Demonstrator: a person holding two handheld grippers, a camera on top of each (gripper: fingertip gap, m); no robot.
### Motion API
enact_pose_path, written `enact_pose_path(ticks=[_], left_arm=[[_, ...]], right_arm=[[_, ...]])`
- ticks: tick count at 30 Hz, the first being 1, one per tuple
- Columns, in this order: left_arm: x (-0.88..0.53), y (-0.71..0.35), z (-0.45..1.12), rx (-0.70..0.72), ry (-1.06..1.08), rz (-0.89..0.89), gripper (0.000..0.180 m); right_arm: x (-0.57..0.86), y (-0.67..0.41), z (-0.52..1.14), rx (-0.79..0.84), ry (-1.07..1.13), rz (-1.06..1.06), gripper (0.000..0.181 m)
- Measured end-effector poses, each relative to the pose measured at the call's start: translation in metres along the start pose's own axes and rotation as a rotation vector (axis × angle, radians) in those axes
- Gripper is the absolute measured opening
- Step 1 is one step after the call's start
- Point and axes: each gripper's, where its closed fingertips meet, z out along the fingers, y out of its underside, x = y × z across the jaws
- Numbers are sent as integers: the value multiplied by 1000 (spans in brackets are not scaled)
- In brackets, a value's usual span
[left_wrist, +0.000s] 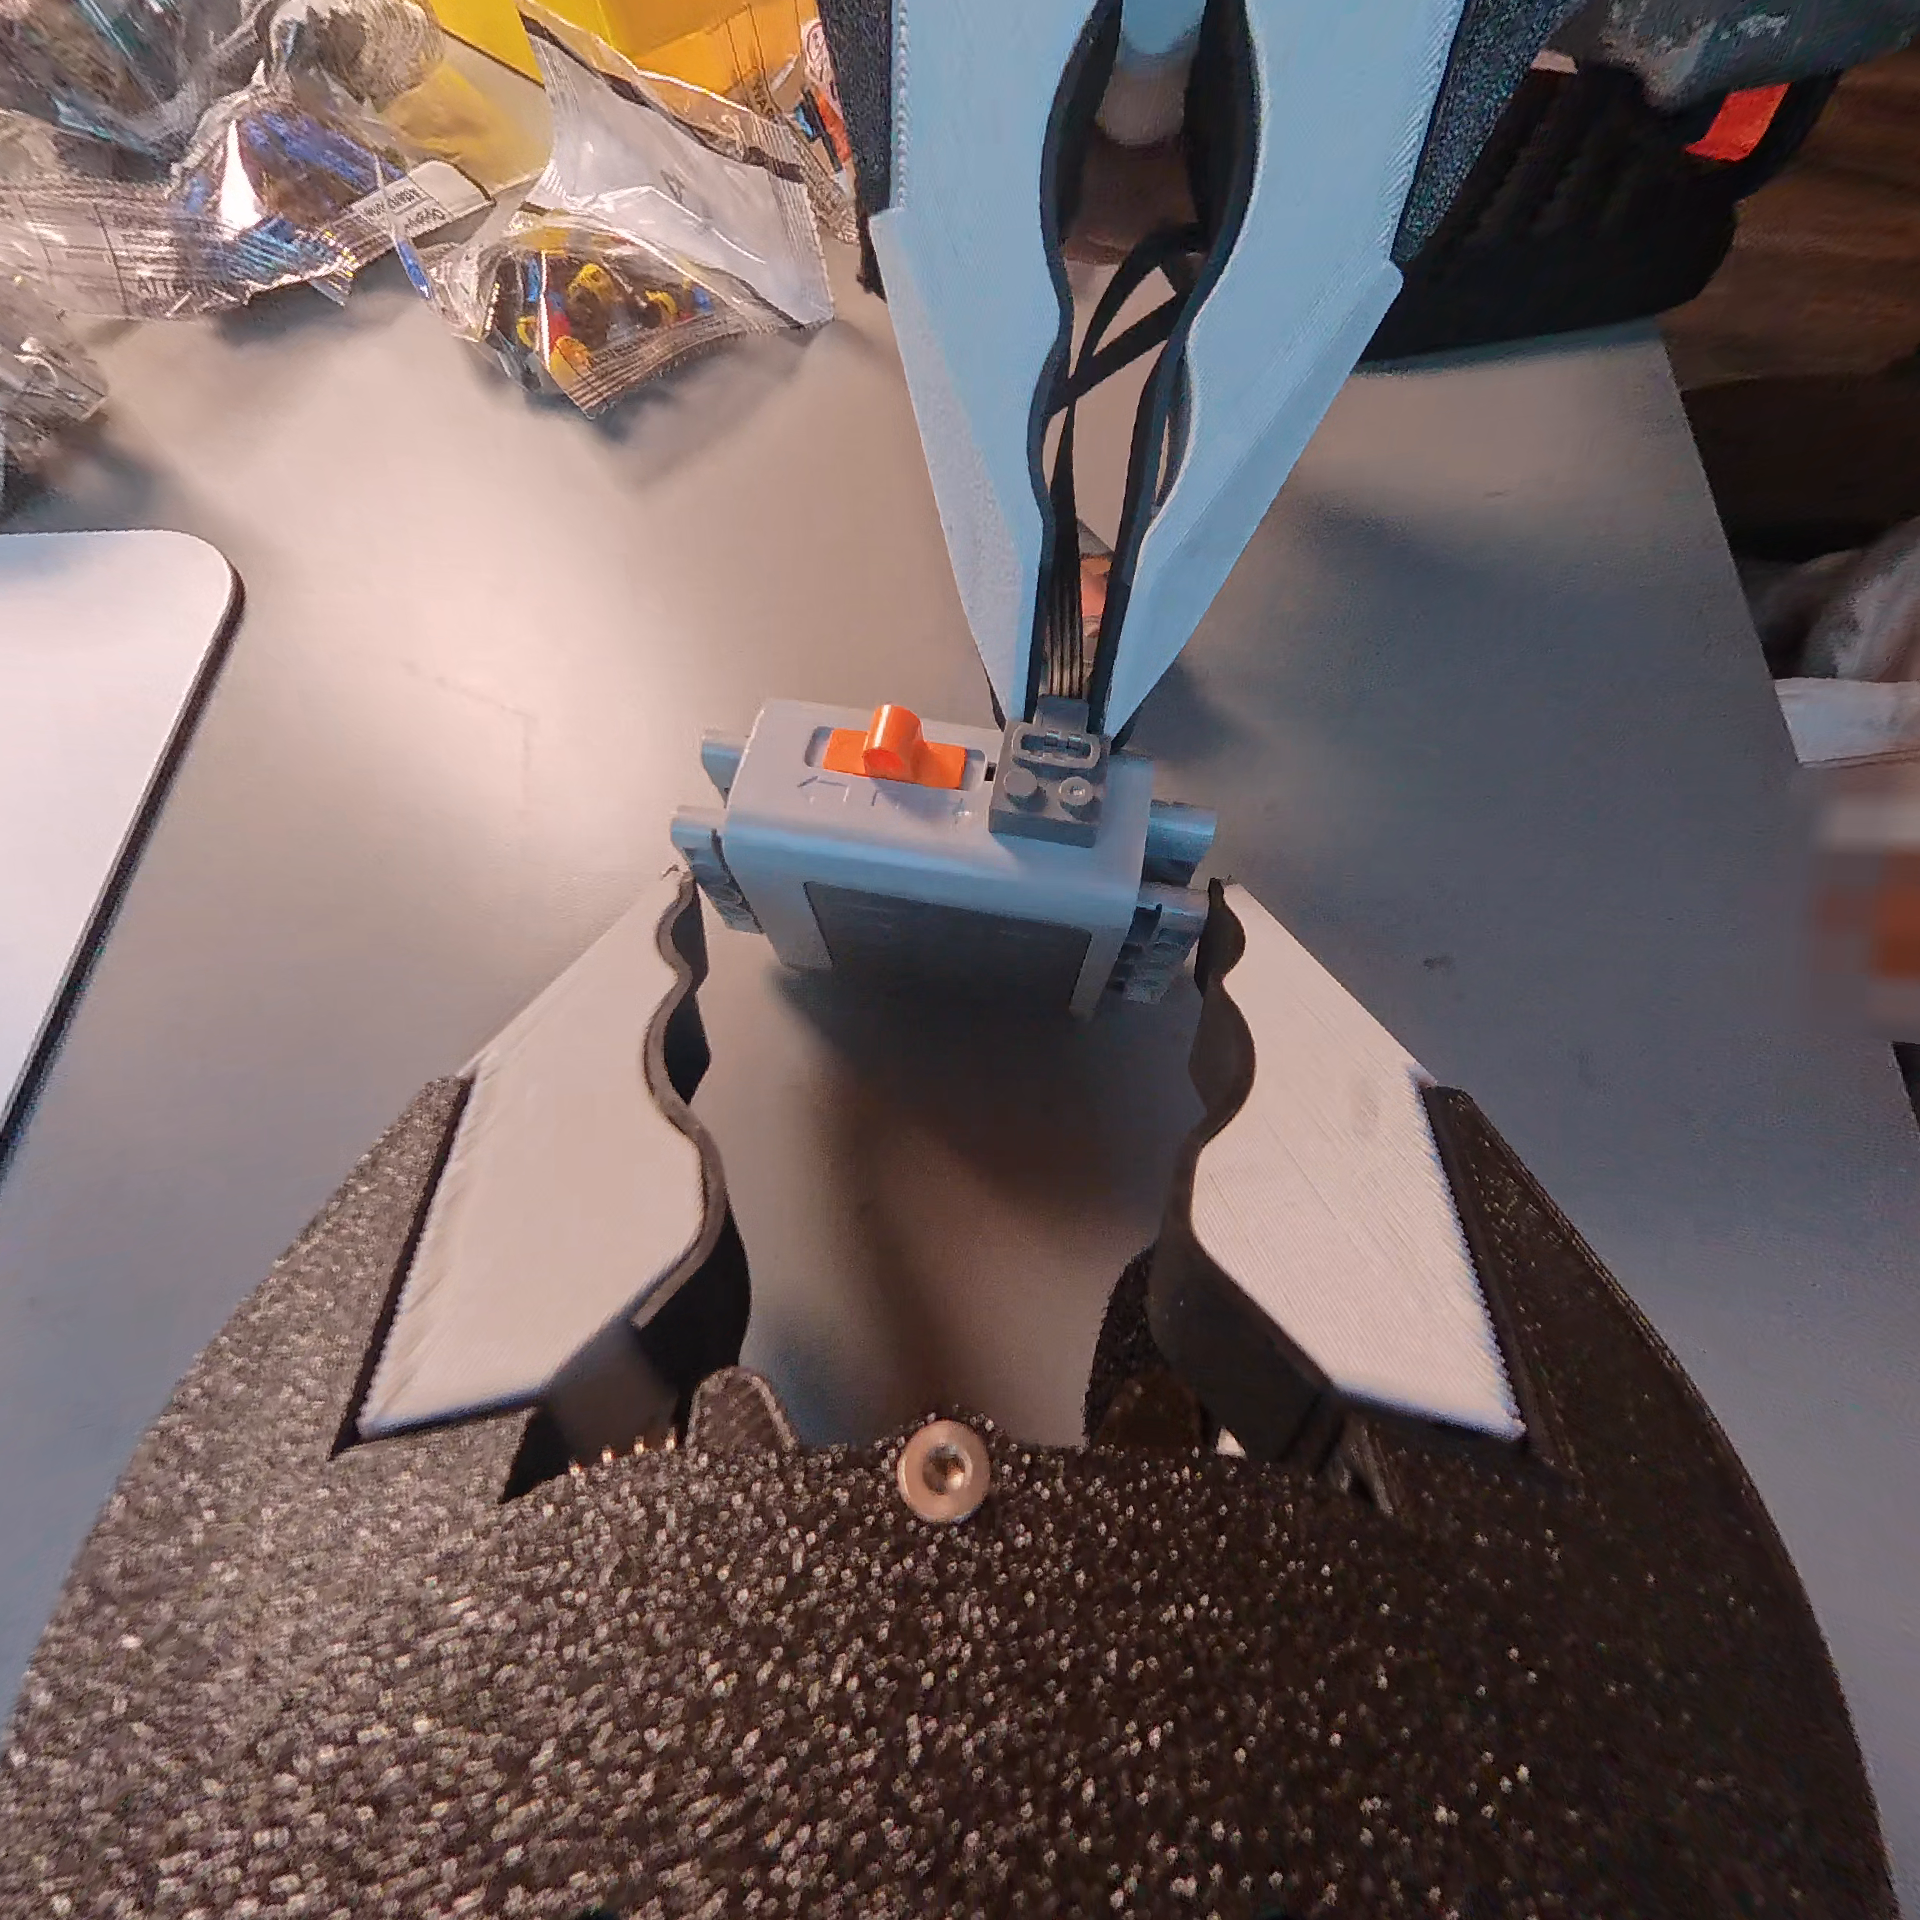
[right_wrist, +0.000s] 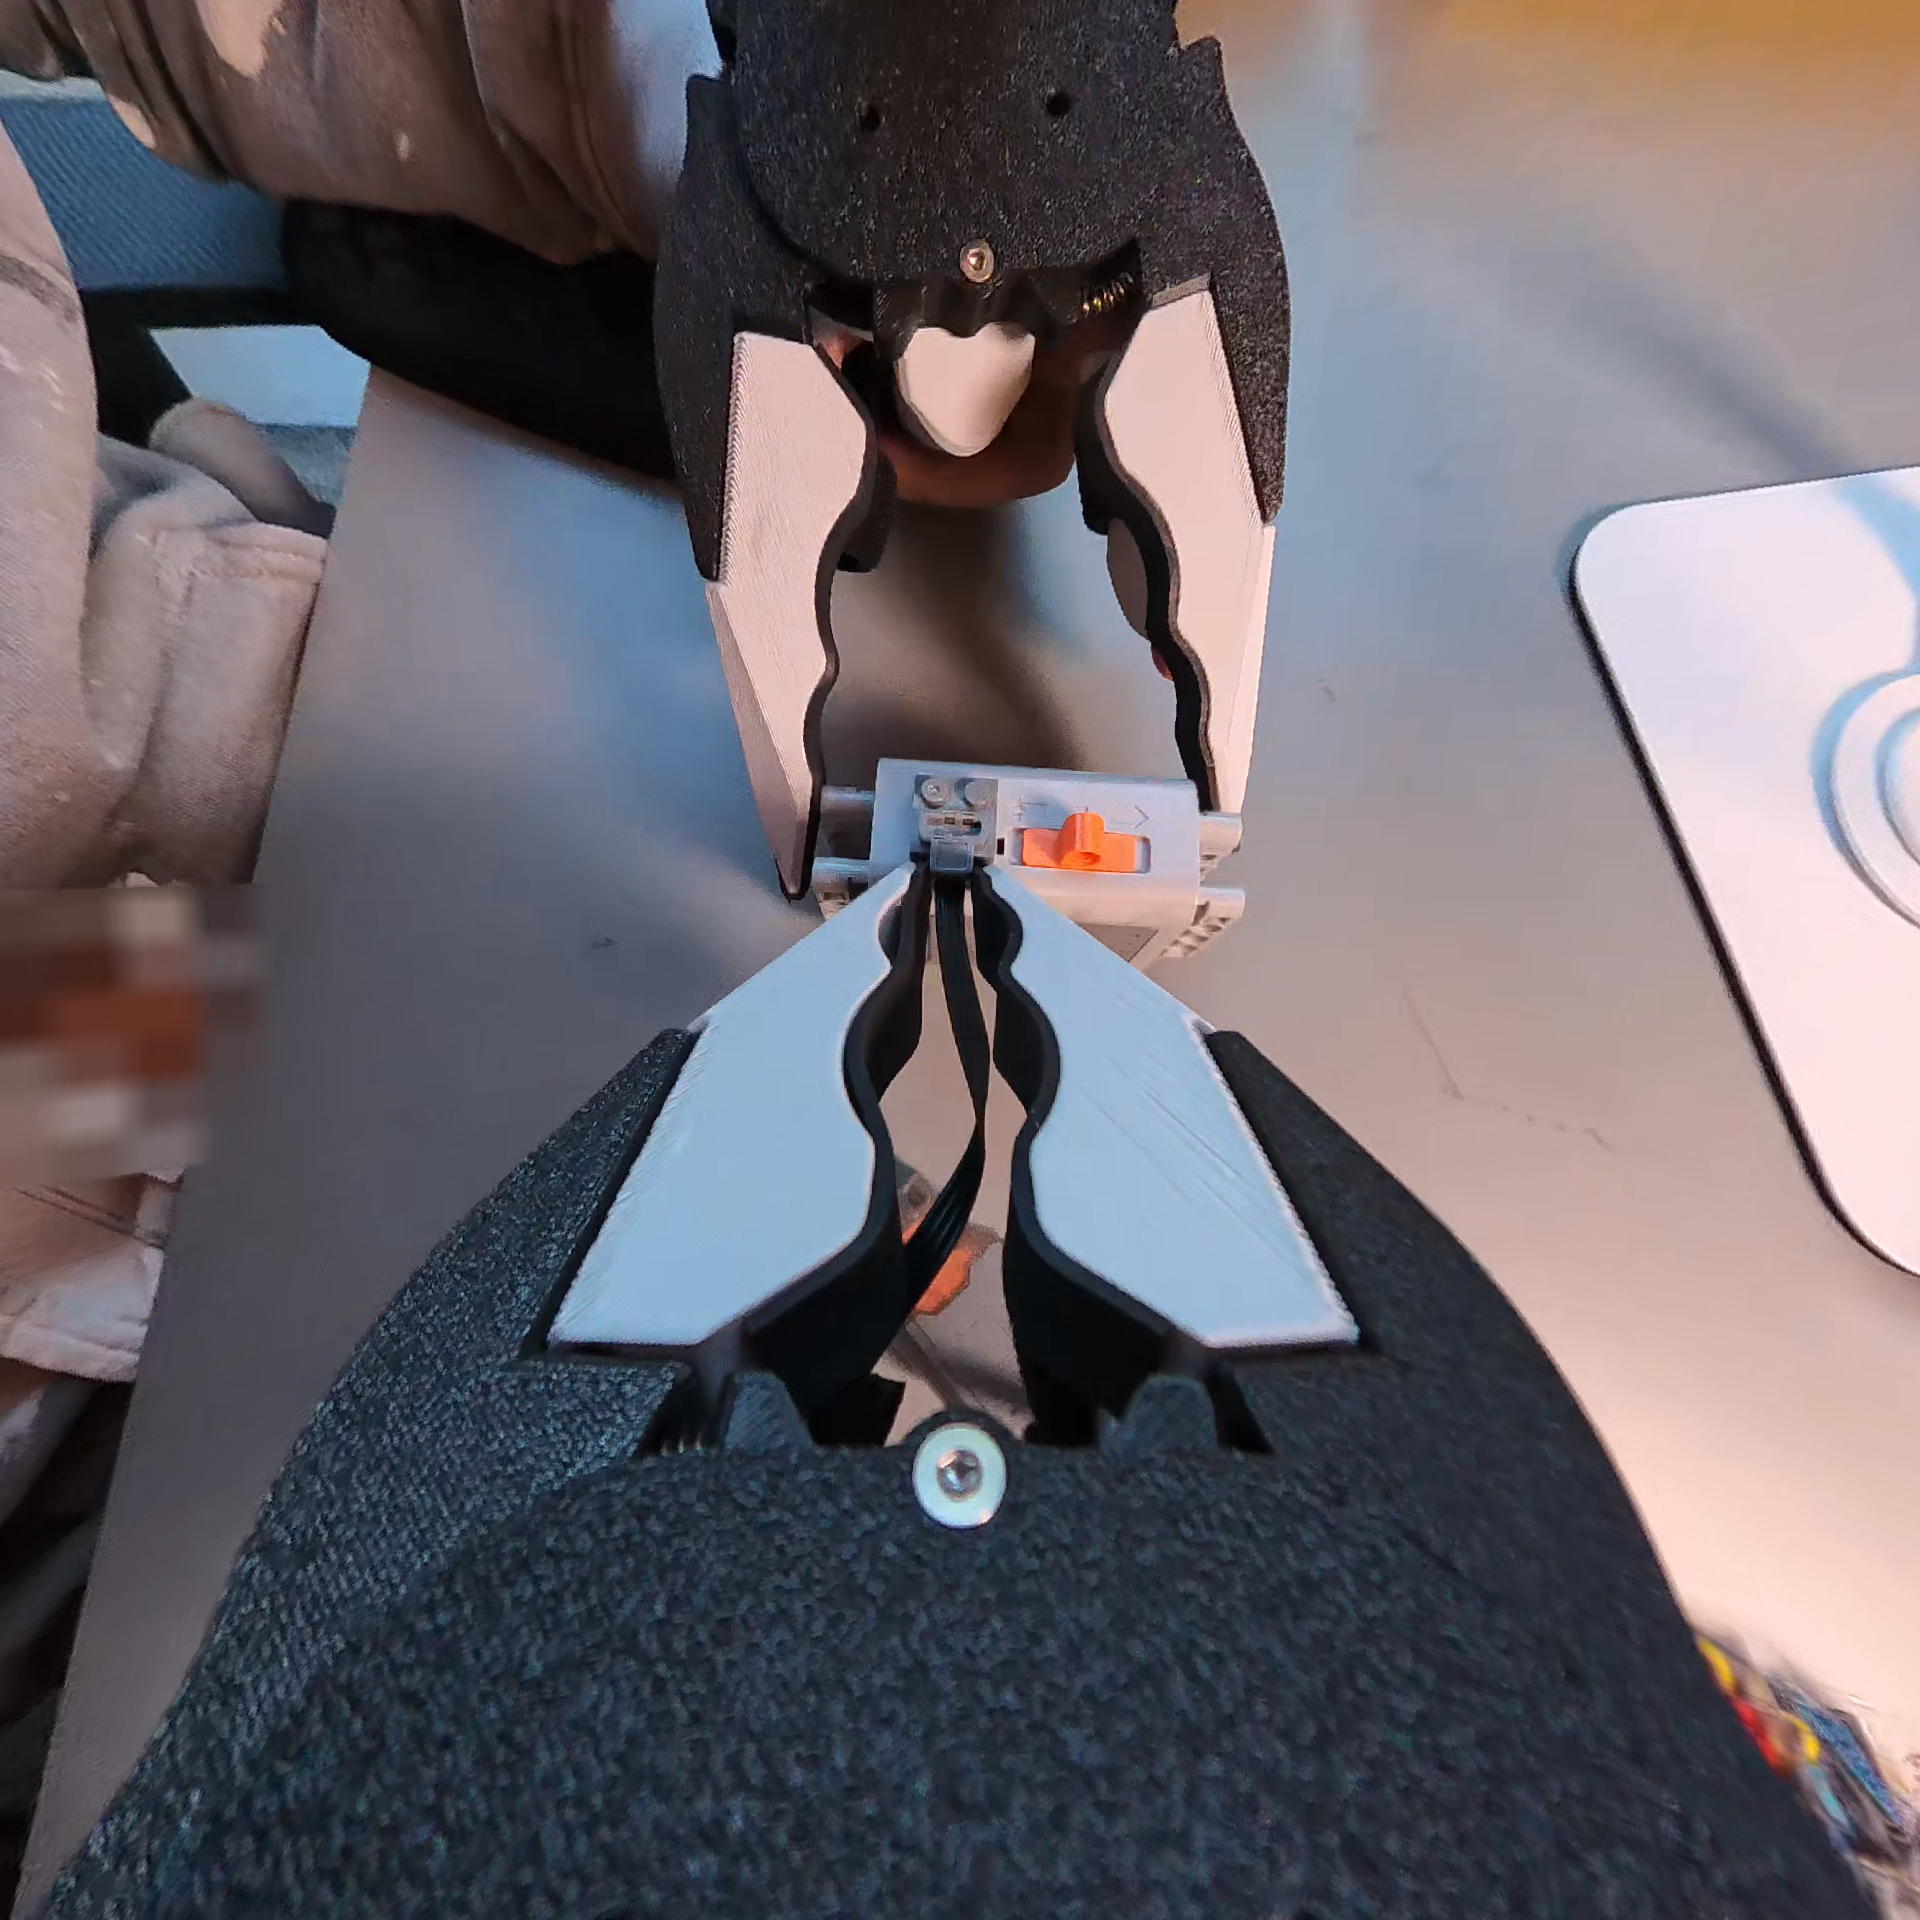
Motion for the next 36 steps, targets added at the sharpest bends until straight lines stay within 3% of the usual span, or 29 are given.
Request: enact_pose_path(ticks=[3, 7, 16, 21, 26, 30, 36], left_arm=[[0, 0, 0, 0, 3, -5, 92], [0, 0, 0, -1, 2, -5, 92], [-2, 0, 0, -2, -3, -9, 92], [-11, 2, -3, -1, -31, -27, 92], [-19, 2, -4, 1, -52, -42, 91], [-21, 2, -3, 3, -58, -41, 91], [-26, 4, -2, -9, -78, -24, 83]], right_arm=[[-1, 1, -1, 36, -13, 37, 8], [-3, -6, -8, 96, -60, 76, 24], [68, -46, -64, 355, 71, 152, 38], [77, -33, -53, 235, -4, 147, 47], [64, -20, -12, 109, -50, 90, 46], [62, -15, 1, 133, -82, 165, 42], [56, -16, -1, 145, -37, 47, 14]])
